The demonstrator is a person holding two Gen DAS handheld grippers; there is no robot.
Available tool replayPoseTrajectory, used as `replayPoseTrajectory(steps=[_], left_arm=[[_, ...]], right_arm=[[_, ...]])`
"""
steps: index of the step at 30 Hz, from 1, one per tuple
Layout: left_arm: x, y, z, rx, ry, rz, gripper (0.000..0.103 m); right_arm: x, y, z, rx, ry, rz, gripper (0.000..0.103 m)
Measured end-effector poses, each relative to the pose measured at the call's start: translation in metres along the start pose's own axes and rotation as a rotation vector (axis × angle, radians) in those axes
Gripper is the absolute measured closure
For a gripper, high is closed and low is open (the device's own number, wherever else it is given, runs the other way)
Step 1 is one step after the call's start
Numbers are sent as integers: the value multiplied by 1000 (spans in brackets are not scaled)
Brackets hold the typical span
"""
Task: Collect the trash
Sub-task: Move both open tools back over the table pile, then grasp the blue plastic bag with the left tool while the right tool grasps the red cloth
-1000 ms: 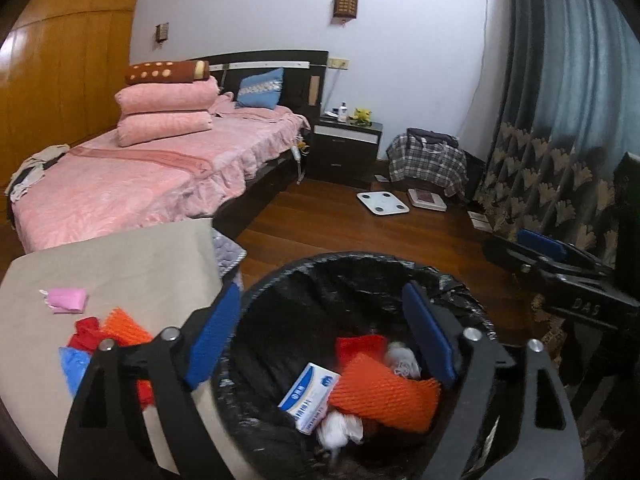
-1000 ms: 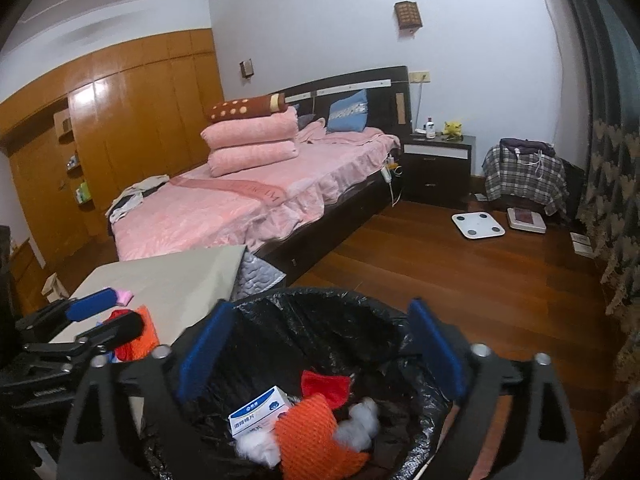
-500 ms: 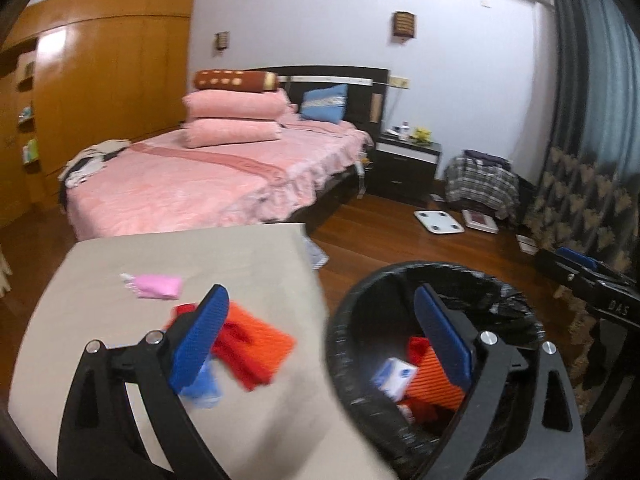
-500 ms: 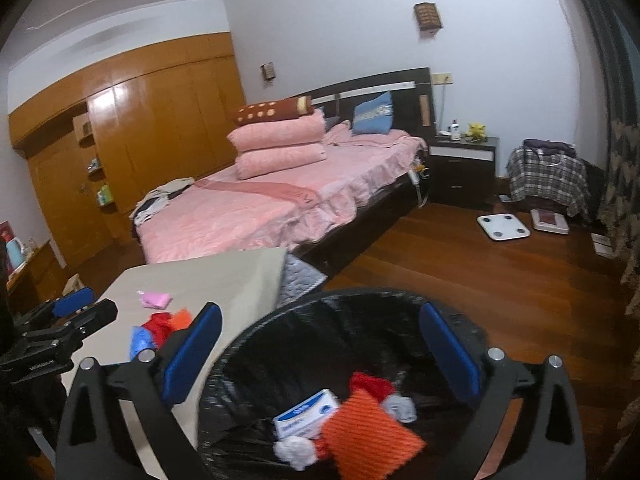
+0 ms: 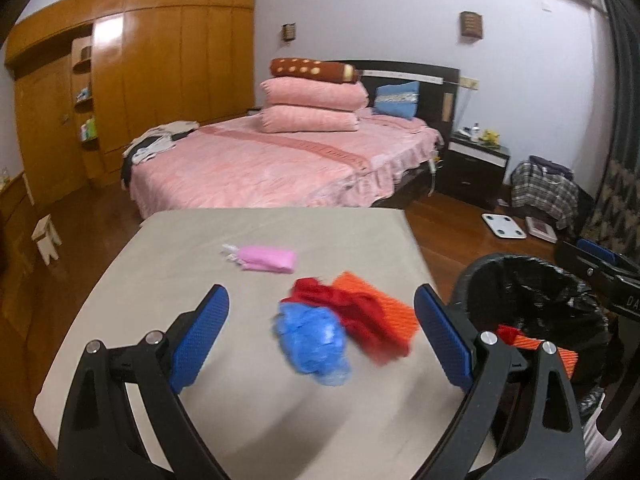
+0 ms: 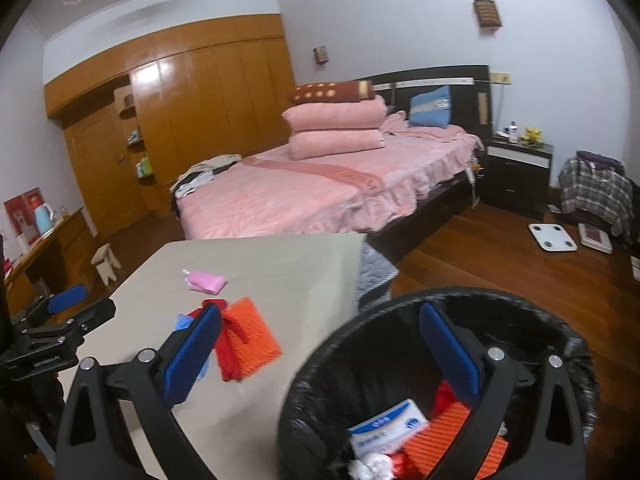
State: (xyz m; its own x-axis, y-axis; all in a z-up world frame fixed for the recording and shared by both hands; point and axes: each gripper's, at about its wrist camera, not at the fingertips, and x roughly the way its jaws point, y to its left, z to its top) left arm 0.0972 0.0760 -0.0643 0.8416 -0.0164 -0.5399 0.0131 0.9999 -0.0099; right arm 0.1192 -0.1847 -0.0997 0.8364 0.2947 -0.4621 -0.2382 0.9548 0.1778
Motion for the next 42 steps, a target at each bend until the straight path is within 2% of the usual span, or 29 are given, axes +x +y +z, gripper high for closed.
replayPoseTrajectory(steps=[11,17,29,35,37,42], left_arm=[[30,29,-15,-30,64,52,12],[54,24,-23,-34,95,43,12],[113,16,-46,-80,210,27,12],[132,15,-53,-106,261,-16,30],[135,15,-54,-115,275,-46,43],[132,19,-55,-134,263,-70,49]], right_arm=[[52,29,-3,-57,57,31,6],[70,29,-4,-53,76,31,6],[90,24,-11,-36,123,37,6],[96,26,-12,-33,139,44,6],[97,29,-12,-36,141,47,6],[100,38,-12,-57,144,54,6]])
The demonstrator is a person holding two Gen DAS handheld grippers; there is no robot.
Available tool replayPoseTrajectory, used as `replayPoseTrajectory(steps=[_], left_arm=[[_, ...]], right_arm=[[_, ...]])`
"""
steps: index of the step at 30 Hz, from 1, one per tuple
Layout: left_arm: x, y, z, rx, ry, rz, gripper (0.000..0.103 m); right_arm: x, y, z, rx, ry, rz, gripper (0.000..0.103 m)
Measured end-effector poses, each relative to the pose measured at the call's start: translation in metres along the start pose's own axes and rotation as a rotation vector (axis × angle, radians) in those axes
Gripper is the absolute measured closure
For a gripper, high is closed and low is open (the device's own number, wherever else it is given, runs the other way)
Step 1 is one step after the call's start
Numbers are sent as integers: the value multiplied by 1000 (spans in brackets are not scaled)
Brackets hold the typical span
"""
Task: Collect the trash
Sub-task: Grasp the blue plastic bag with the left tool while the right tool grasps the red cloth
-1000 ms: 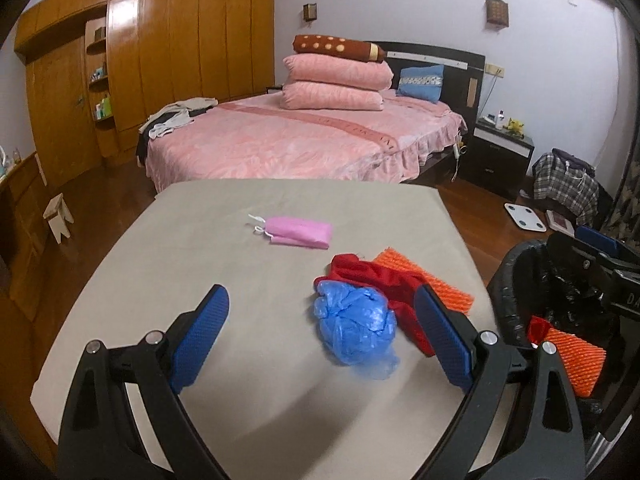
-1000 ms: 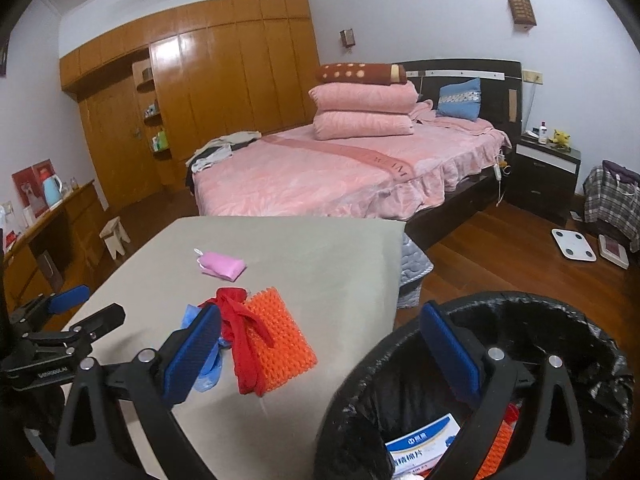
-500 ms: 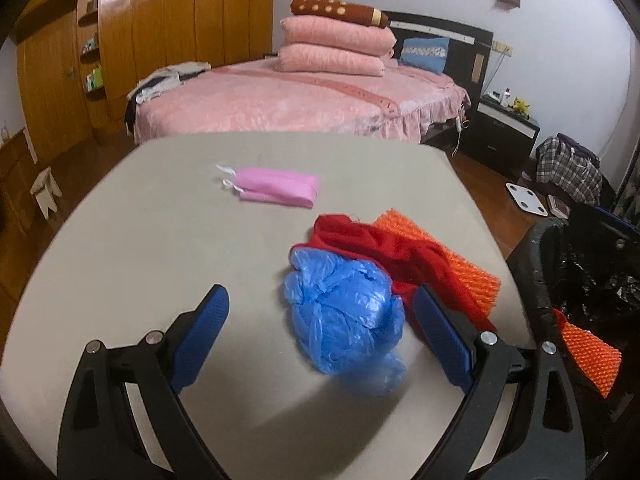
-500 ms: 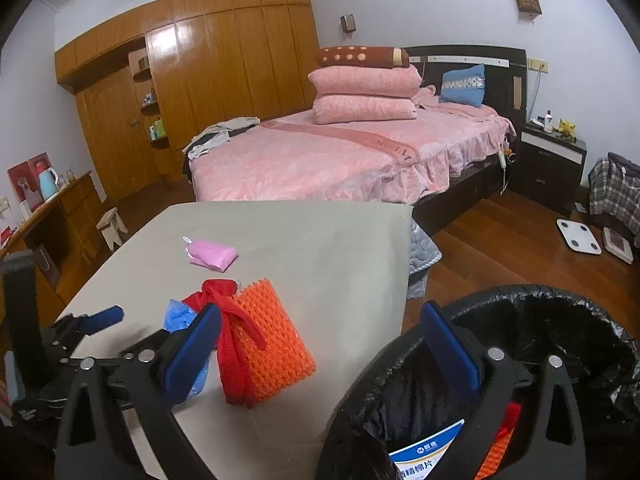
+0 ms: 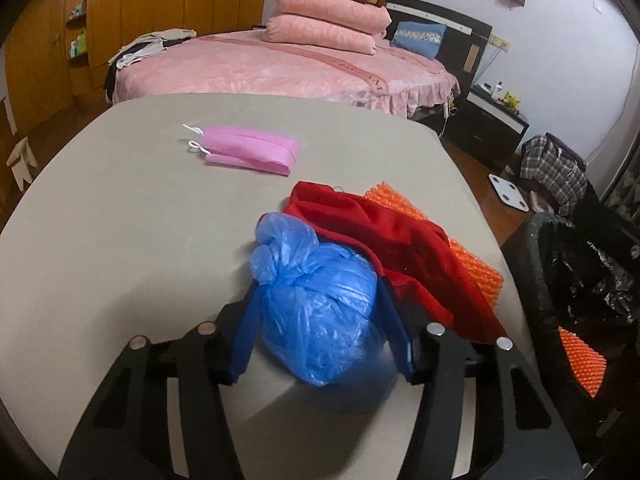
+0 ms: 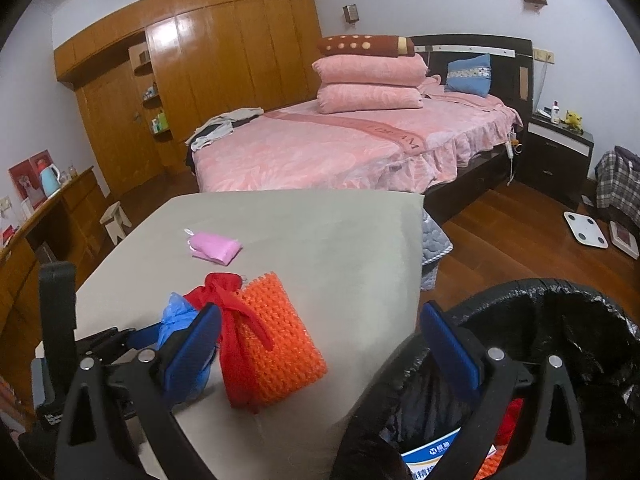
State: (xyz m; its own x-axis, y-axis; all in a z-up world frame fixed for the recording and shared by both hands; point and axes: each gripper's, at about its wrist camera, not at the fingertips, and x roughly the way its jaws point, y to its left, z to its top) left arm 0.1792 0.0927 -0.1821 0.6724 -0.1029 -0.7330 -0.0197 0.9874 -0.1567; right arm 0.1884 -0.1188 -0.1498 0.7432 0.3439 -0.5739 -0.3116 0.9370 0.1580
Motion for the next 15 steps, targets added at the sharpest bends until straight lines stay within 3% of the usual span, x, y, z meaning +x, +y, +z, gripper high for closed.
replayPoseTrajectory(steps=[6,15], left_arm=[[-25,14,4,-26,-56,10,50],[-49,50,11,-57,-108,95,50]], right_arm=[[6,15,3,-23,4,21,6],[32,47,5,-76,28,72,7]])
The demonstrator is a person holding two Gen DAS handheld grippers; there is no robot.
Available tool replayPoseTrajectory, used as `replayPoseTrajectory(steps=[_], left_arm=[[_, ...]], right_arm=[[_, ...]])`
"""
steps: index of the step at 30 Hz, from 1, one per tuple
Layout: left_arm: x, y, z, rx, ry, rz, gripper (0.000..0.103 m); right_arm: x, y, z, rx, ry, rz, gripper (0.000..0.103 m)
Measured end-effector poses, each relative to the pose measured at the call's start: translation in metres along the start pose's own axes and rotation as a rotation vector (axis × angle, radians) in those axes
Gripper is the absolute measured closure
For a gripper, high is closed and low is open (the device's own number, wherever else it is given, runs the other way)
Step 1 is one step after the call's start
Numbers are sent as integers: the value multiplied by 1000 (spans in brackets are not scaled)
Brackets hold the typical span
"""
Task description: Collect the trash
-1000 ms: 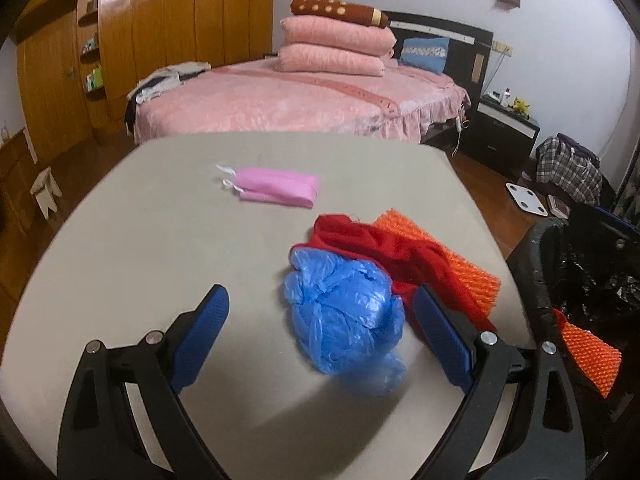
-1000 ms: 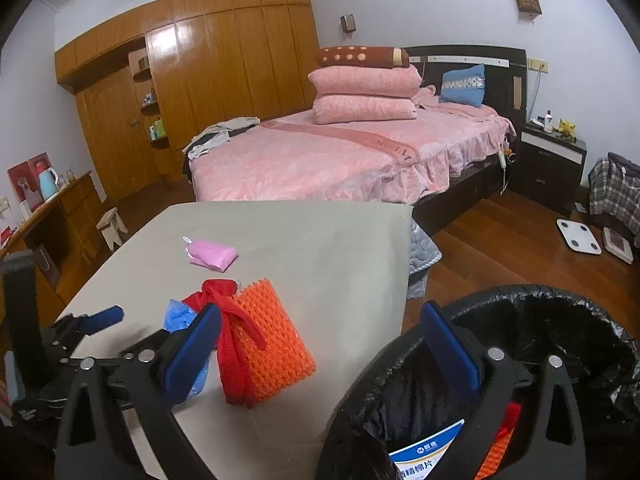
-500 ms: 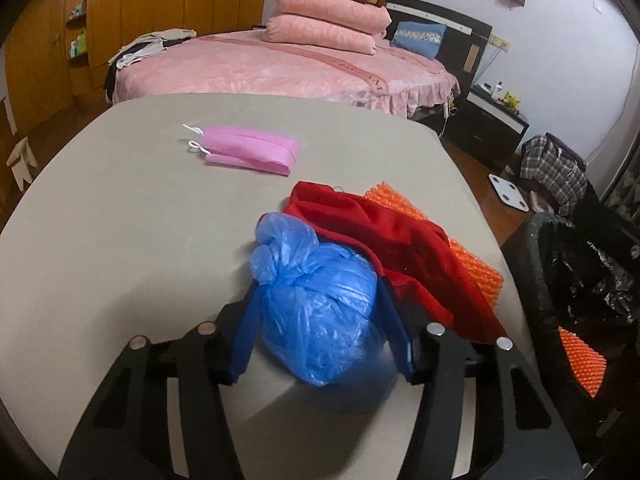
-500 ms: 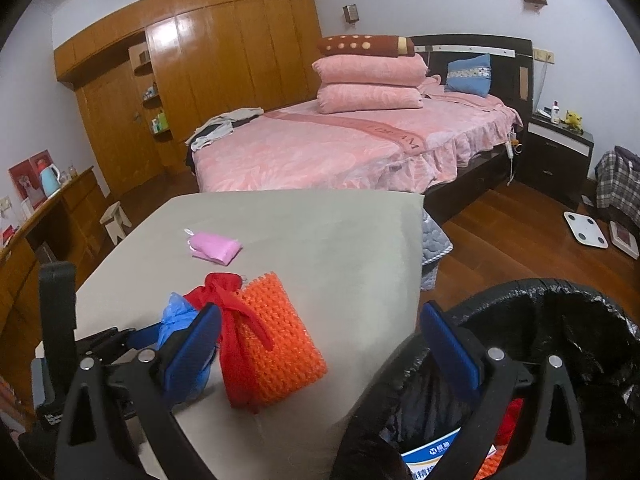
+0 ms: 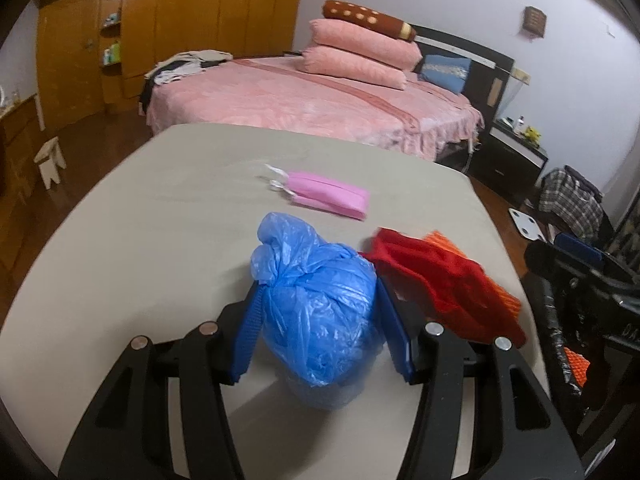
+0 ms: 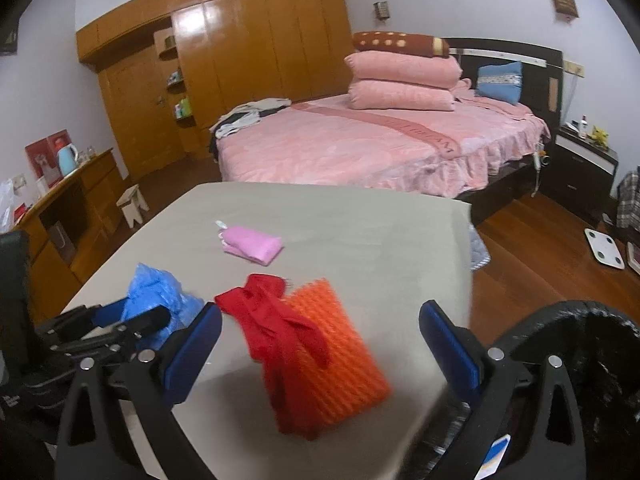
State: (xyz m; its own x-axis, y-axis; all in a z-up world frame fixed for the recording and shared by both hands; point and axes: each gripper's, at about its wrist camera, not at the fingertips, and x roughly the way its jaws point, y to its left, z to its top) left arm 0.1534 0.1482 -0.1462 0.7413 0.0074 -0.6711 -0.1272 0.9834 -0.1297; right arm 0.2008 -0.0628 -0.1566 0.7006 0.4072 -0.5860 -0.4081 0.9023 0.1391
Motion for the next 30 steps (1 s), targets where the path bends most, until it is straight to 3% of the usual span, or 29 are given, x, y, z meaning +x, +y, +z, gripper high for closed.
replayPoseTrajectory(steps=[14,17,22,30], left_arm=[[-9,29,5,-20,-19,46,50],[-9,29,5,-19,-21,46,50],[-10,30,5,-22,-23,46,50],[-18,25,10,-15,-43,41,50]], right_arm=[[51,33,-9,-71,108,34,27],[56,36,-12,-81,137,46,41],[55,41,-17,-90,168,92,78],[37,49,-10,-98,129,147,91]])
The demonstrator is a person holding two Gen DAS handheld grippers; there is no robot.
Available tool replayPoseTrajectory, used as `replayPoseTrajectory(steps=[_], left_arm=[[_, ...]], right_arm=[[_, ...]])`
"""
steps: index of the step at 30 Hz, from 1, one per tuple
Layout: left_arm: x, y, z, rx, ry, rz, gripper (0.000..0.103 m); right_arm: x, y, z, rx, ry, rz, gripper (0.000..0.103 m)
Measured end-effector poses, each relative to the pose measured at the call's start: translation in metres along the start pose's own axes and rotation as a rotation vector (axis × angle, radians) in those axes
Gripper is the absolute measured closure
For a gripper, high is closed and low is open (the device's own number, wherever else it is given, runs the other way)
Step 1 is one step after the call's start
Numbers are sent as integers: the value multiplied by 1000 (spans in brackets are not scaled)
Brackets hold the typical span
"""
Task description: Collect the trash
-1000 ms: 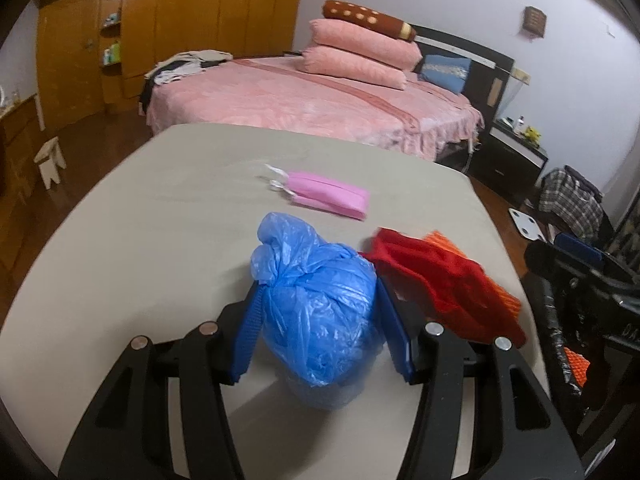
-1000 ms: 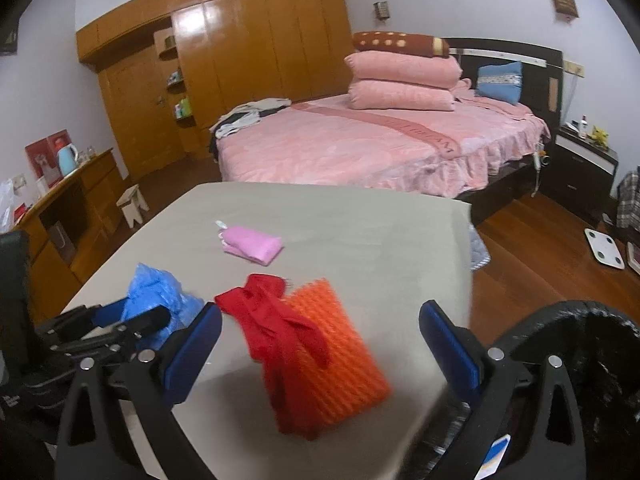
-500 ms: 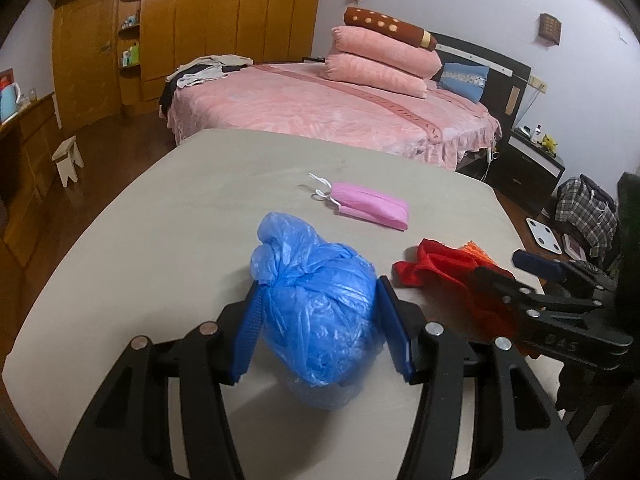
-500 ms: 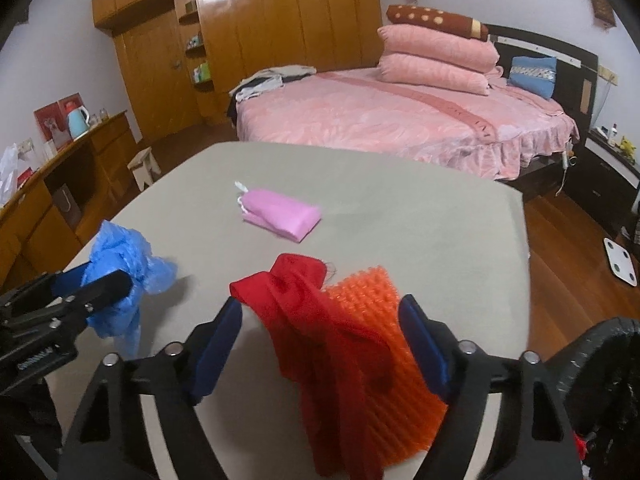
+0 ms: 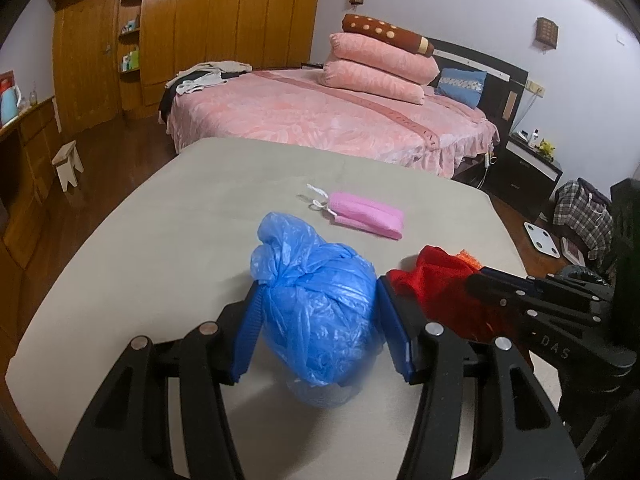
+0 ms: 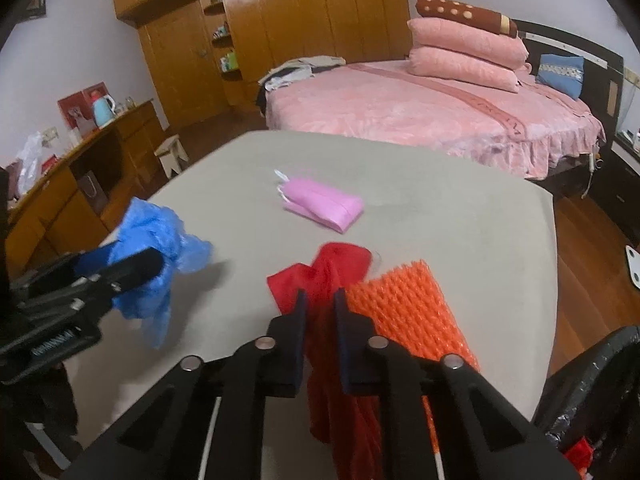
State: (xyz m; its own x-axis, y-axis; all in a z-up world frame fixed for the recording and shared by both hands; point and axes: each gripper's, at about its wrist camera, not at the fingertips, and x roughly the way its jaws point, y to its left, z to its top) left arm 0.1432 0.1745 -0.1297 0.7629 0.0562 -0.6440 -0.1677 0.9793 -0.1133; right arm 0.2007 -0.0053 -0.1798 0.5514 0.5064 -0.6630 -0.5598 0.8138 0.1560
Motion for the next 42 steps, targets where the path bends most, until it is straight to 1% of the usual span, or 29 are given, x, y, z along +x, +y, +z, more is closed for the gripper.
replayPoseTrajectory(steps=[3,8,9,10,11,12,16,17,18,19,20,21,22,25,30,42], left_arm=[[-4,-2,2,2,-11,-4,50],[-2,-3,-1,3,-2,-1,50],[-1,-3,-2,6,2,4,50],[0,-3,-3,6,5,5,50],[1,-1,-4,4,9,6,50],[2,0,-4,1,13,8,50],[5,3,-5,-6,18,12,50],[6,4,-5,-6,19,13,50],[5,4,-5,-5,19,13,50],[5,4,-6,-4,18,14,50],[5,4,-5,-5,18,14,50],[5,4,-5,-6,16,15,50],[5,4,-3,-7,15,14,50],[2,2,-1,-8,5,11,50],[-11,-4,6,10,-22,-7,50],[-42,-22,18,31,-58,-35,50]], right_arm=[[-4,2,3,12,-7,14,91],[3,2,-1,9,30,-3,89],[5,2,-2,7,35,-6,86],[6,3,-2,6,40,-10,75],[7,3,-3,4,44,-13,68],[10,3,-3,0,51,-17,59],[24,4,-6,-17,91,-21,58],[25,5,-7,-22,96,-19,59],[26,7,-8,-30,99,-14,65],[25,8,-8,-38,98,-6,75],[25,9,-8,-41,96,1,80],[22,10,-7,-43,89,14,87],[19,11,-6,-43,78,22,91],[8,13,-2,-32,45,40,93],[-14,17,9,-12,-7,62,93],[-66,15,22,5,-101,68,93]])
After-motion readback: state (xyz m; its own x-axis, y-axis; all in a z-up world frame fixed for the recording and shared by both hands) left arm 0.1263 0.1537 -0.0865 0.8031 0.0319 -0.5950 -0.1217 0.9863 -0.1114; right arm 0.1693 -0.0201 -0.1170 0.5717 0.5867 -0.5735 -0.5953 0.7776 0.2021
